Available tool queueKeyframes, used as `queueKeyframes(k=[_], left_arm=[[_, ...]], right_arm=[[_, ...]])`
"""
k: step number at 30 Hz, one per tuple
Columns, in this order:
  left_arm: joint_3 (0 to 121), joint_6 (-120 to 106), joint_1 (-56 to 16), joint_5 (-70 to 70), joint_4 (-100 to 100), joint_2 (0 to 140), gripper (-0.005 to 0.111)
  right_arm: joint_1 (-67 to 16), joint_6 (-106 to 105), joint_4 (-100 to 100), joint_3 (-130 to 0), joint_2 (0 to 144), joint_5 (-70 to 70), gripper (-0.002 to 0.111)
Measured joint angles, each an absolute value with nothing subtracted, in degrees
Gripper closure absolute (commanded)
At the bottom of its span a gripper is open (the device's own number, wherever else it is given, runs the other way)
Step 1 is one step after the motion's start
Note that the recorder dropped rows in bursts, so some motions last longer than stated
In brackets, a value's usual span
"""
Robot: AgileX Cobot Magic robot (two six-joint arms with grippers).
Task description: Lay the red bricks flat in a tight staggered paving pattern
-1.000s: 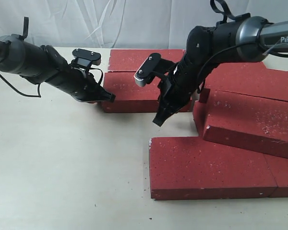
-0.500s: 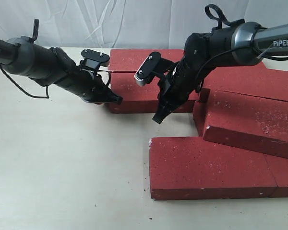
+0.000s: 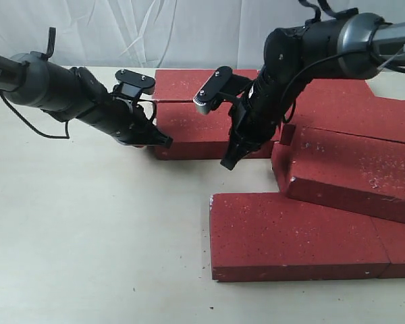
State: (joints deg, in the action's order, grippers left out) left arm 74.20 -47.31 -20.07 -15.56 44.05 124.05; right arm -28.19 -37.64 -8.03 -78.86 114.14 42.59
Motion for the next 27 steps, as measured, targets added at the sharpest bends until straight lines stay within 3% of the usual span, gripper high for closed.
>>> queueKeyframes(k=[10, 27], left_arm=[[74.20, -46.94, -16.14, -20.70, 44.85, 122.41, 0.107], [74.20, -48.39, -21.57, -16.71, 46.97, 122.41, 0.107]], right_arm=[[-28.19, -37.49, -9.09, -78.86, 109.34, 46.33, 0.109], [-28.19, -37.37, -9.95, -78.86, 109.34, 45.84, 0.109]])
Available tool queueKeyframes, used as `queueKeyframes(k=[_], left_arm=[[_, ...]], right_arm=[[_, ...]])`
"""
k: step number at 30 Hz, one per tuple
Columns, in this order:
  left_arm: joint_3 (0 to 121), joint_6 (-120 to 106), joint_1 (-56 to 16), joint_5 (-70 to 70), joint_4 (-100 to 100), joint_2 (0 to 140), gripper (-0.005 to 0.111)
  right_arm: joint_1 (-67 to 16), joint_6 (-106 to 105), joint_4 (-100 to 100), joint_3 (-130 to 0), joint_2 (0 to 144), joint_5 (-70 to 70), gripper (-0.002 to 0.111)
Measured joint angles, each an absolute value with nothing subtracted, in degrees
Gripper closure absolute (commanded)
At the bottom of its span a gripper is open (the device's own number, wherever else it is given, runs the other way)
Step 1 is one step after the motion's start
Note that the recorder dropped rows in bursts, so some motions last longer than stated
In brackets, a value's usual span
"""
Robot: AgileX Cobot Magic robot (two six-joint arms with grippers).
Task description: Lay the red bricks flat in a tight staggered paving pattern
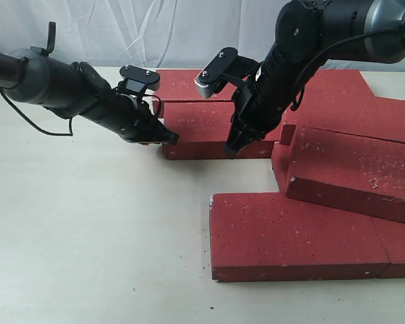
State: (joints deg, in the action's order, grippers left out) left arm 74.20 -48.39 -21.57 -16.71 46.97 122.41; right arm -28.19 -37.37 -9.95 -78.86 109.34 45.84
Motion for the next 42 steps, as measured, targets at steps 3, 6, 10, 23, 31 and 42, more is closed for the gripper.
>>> queueKeyframes(k=[3, 6, 10, 23, 31, 42], left_arm=[[74.77, -48.50, -22.13, -16.68, 47.23, 122.86, 0.107], [75.86, -48.61, -22.83, -16.68, 47.23, 124.16, 0.107], [76.48, -48.61, -24.02, -16.58, 47.23, 124.81, 0.107], [76.83, -49.07, -27.59, -11.93, 47.23, 124.93, 0.107], [76.83, -49.74, -27.05, -12.41, 42.41, 124.93, 0.107], [76.83, -49.74, -21.75, -15.60, 45.16, 124.82, 0.107]], right_arm=[[-28.19, -37.37, -10.17, -78.86, 109.34, 45.84, 0.109], [-28.19, -37.37, -10.52, -78.86, 109.34, 45.84, 0.109], [-28.19, -37.37, -10.65, -78.86, 109.34, 45.84, 0.109], [-28.19, -37.37, -10.85, -78.86, 109.34, 45.50, 0.109], [-28.19, -37.37, -10.85, -78.86, 110.20, 45.50, 0.109], [-28.19, -37.37, -11.66, -78.86, 111.63, 41.52, 0.109]])
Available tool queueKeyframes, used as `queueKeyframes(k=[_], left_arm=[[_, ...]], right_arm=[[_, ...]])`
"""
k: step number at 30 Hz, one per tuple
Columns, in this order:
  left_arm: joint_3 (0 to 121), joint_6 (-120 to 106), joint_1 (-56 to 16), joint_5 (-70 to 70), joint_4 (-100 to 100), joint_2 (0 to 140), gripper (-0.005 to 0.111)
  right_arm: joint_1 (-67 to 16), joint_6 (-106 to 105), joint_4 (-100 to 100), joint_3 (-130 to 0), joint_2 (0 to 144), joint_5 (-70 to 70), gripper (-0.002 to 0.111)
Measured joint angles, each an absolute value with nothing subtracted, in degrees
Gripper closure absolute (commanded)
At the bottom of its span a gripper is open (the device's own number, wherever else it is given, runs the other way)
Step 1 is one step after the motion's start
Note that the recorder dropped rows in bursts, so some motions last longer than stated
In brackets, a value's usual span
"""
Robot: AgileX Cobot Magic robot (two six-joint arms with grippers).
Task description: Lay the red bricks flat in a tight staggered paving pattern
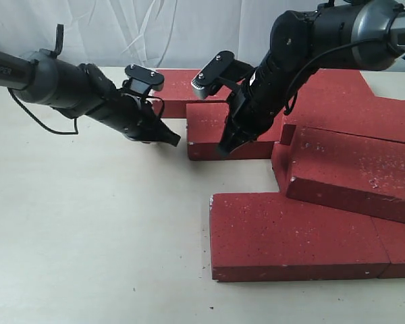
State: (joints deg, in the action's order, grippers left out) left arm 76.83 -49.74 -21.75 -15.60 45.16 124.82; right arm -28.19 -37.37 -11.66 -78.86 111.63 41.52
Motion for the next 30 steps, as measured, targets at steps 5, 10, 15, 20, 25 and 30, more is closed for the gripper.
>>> queueKeyframes(k=[5, 10, 15, 20, 25, 30], left_arm=[[76.83, -49.98, -24.13, -15.10, 46.72, 124.82, 0.107], [76.83, -49.98, -27.10, -11.19, 48.04, 124.82, 0.107], [77.10, -49.98, -29.58, -7.57, 46.94, 125.71, 0.107], [77.89, -50.09, -29.93, -8.01, 46.62, 126.17, 0.107], [78.01, -50.09, -29.93, -8.03, 46.62, 126.17, 0.107], [78.12, -50.09, -30.08, -8.24, 46.24, 126.21, 0.107]], right_arm=[[-28.19, -37.48, -11.74, -78.86, 111.63, 40.66, 0.109], [-28.19, -37.48, -11.89, -78.86, 111.63, 40.43, 0.109], [-28.19, -37.48, -11.93, -78.86, 111.63, 40.19, 0.109], [-28.19, -37.48, -12.03, -78.86, 111.63, 39.97, 0.109], [-28.19, -37.48, -12.03, -78.86, 111.63, 39.97, 0.109], [-28.19, -37.48, -12.03, -78.86, 111.63, 40.23, 0.109]])
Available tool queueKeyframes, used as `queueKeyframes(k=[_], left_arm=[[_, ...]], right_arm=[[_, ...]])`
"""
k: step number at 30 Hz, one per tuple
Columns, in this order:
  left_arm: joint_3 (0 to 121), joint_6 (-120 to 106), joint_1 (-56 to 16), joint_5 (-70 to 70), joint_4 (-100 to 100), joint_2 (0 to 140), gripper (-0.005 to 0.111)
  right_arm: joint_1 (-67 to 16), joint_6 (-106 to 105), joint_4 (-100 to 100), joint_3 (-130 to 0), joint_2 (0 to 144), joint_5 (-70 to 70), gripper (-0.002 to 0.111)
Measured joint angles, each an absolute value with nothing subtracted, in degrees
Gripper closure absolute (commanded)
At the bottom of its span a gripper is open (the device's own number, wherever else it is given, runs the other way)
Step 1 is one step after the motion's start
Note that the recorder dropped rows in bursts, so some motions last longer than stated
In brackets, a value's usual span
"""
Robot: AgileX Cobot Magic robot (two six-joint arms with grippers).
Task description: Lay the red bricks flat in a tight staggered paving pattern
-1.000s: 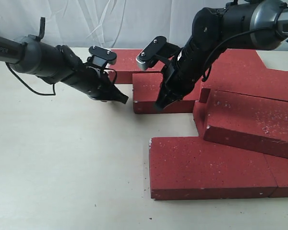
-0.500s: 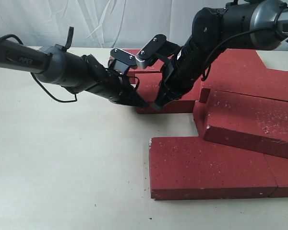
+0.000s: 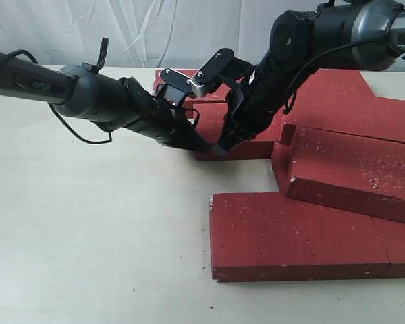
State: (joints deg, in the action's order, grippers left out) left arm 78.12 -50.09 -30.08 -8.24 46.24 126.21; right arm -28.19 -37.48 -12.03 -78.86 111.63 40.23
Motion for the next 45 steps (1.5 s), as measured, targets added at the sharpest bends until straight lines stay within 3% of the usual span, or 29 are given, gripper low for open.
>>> queueKeyframes(k=[15, 20, 26, 34, 39, 45], left_arm=[[78.46, -50.09, -30.76, -7.91, 41.39, 126.30, 0.107], [78.67, -49.99, -26.02, -15.71, 40.20, 125.84, 0.107], [78.67, -49.99, -22.99, -22.98, 43.06, 122.01, 0.107], [80.73, -49.99, -25.54, -22.11, 44.62, 125.86, 0.107], [82.73, -49.50, -26.87, -21.97, 46.06, 126.12, 0.107], [83.73, -48.60, -28.21, -21.42, 46.73, 126.53, 0.107]], right_arm=[[-28.19, -37.48, -10.93, -78.86, 111.63, 41.06, 0.109], [-28.19, -37.27, -10.31, -78.86, 111.63, 41.24, 0.109], [-28.07, -18.48, 8.11, -74.86, 100.61, 40.81, 0.109], [-20.31, -16.52, 11.03, -62.29, 87.01, 29.98, 0.109], [-14.42, -16.49, 9.81, -59.71, 85.41, 26.38, 0.109], [-13.43, -16.39, 7.89, -59.43, 85.41, 24.87, 0.109]])
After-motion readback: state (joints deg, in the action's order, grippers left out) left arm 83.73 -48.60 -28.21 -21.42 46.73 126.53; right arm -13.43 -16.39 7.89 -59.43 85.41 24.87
